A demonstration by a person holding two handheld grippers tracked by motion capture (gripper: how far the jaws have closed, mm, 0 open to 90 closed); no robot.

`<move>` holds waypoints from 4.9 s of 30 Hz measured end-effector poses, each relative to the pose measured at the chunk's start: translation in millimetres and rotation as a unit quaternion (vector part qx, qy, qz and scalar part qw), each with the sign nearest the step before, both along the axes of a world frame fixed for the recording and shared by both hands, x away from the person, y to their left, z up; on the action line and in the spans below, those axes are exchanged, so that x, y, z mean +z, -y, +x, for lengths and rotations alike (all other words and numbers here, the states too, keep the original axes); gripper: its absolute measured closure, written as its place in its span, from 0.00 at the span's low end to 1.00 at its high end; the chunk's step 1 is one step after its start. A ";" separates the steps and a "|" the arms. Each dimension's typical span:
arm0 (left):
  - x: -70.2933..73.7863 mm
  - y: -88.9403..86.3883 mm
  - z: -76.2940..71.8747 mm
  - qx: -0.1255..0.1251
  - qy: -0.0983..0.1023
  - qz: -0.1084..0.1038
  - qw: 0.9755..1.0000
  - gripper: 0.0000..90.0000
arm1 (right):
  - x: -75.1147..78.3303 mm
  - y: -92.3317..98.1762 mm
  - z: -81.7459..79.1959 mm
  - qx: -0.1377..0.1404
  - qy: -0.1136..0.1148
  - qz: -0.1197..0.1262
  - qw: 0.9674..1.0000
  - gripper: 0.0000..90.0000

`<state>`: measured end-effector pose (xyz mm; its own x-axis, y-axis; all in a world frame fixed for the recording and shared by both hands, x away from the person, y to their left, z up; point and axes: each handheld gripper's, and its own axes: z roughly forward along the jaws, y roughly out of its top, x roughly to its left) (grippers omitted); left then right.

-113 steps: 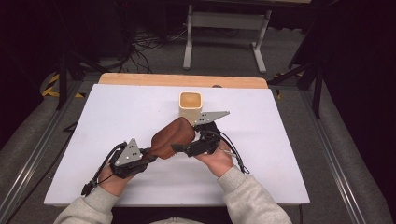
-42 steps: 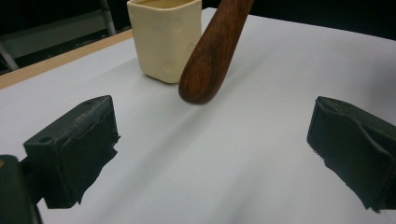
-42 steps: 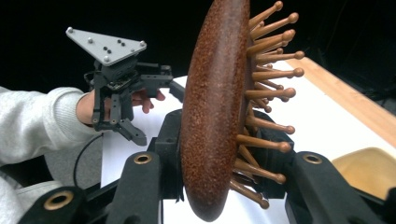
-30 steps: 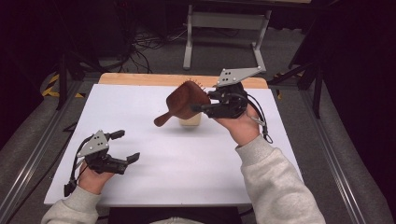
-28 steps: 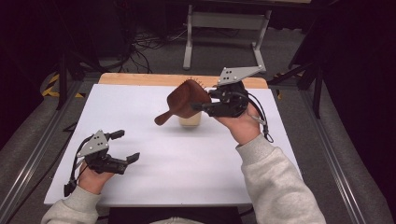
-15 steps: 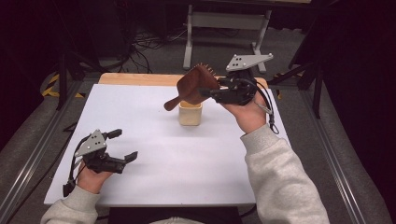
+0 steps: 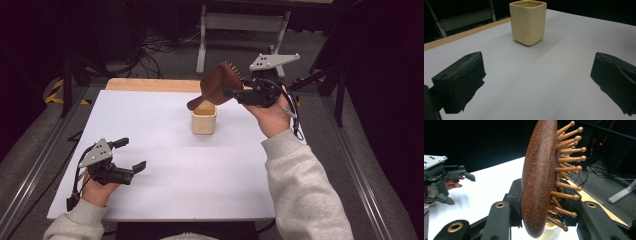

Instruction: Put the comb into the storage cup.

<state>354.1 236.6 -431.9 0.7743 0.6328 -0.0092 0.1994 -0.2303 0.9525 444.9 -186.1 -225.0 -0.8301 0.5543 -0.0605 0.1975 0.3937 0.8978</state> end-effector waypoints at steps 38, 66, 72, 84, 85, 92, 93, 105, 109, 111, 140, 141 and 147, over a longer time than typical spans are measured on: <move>-0.7 -1.0 0.7 -0.006 -0.005 0.007 1.000 0.01 | -37.9 -13.1 49.7 -0.043 -0.048 -0.047 0.997 0.67; -0.6 0.8 -0.1 -0.016 -0.004 0.007 1.000 0.01 | -74.5 -25.8 71.9 -0.047 -0.097 -0.064 0.992 0.63; -0.3 0.4 -0.3 -0.015 -0.006 0.004 1.000 0.01 | -74.8 -25.3 71.2 -0.049 -0.089 -0.062 0.993 0.59; -0.3 0.2 -0.2 -0.017 -0.006 0.002 1.000 0.01 | -77.1 -22.9 70.1 -0.048 -0.077 -0.041 0.995 0.32; -0.3 0.2 -0.3 -0.017 -0.005 0.002 1.000 0.01 | -77.4 -22.8 70.4 -0.046 -0.073 -0.037 0.996 0.26; -0.7 0.1 0.6 -0.017 -0.007 0.005 1.000 0.01 | -72.6 -22.3 63.2 -0.010 -0.035 -0.018 0.999 0.02; -0.7 0.1 0.6 -0.017 -0.007 0.005 1.000 0.01 | -71.1 -22.8 61.0 -0.005 -0.034 -0.014 0.999 0.02; -0.6 -0.7 0.6 -0.017 -0.009 0.002 1.000 0.01 | -52.4 -14.8 39.8 0.021 0.005 0.020 1.000 0.02; 0.2 -3.2 1.4 -0.016 -0.005 0.002 1.000 0.01 | -45.8 -2.8 30.6 0.017 0.017 0.028 0.999 0.02; 0.3 -4.4 1.8 -0.015 -0.007 -0.001 1.000 0.01 | -44.0 2.3 26.9 0.016 0.022 0.033 0.999 0.01; 2.6 -16.2 2.2 -0.009 -0.004 -0.010 1.000 0.01 | -118.1 93.8 -46.6 -0.048 0.014 0.053 0.997 0.01; 2.6 -16.2 2.2 -0.009 -0.004 -0.010 1.000 0.01 | -126.4 96.8 -48.9 -0.048 0.007 0.053 0.997 0.01; 2.5 -17.2 2.1 -0.008 -0.004 -0.011 1.000 0.01 | -154.7 105.7 -60.6 -0.045 -0.002 0.059 0.997 0.00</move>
